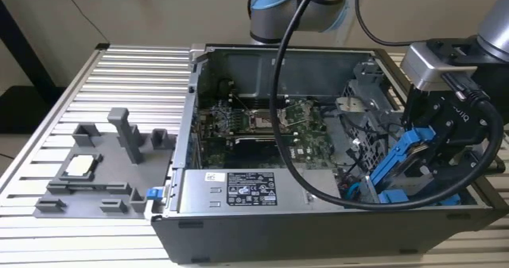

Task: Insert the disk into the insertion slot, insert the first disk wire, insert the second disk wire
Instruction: 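Insert the disk into the insertion slot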

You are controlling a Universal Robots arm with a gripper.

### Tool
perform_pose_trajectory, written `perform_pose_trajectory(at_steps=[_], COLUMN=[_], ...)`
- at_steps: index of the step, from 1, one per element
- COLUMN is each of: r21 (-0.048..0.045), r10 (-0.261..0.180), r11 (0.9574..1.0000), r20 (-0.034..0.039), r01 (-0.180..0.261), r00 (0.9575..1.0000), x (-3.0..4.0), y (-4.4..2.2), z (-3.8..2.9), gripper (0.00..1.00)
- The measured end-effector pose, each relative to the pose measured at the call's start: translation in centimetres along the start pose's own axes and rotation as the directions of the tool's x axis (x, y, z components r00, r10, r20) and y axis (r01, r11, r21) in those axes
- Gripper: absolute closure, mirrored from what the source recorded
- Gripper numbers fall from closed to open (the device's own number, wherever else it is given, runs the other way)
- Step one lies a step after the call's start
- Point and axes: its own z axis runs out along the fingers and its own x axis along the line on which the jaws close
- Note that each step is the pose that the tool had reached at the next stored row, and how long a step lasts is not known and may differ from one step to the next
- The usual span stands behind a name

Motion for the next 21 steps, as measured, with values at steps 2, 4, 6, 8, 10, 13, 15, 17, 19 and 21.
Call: perform_pose_trajectory(at_steps=[2, 4, 6, 8, 10, 13, 15, 17, 19, 21], r21=[0.0000, 0.0000, 0.0001, 0.0000, 0.0000, 0.0000, 0.0000, 0.0000, 0.0000, 0.0000], r10=[0.000, 0.000, 0.000, 0.000, 0.000, 0.000, 0.000, 0.000, 0.000, 0.000], r11=[1.0000, 1.0000, 1.0000, 1.0000, 1.0000, 1.0000, 1.0000, 1.0000, 1.0000, 1.0000], r20=[0.0004, 0.0004, 0.0003, 0.0004, 0.0004, 0.0005, 0.0003, 0.0004, 0.0000, -0.0002], r01=[0.000, 0.000, 0.000, 0.000, 0.000, 0.000, 0.000, 0.000, 0.000, 0.000], r00=[1.0000, 1.0000, 1.0000, 1.0000, 1.0000, 1.0000, 1.0000, 1.0000, 1.0000, 1.0000], x=[0.00, 0.00, 0.00, 0.00, 0.00, -0.01, -0.02, -0.03, -0.05, -0.10], y=[0.00, 0.00, -0.01, 0.00, 0.00, 0.02, 0.05, 0.07, 0.10, 0.10], z=[0.03, 0.04, 0.04, 0.06, 0.06, -0.44, -1.19, -2.02, -2.72, -2.82], gripper=[0.67, 0.67, 0.66, 0.59, 0.59, 0.59, 0.59, 0.59, 0.59, 0.59])
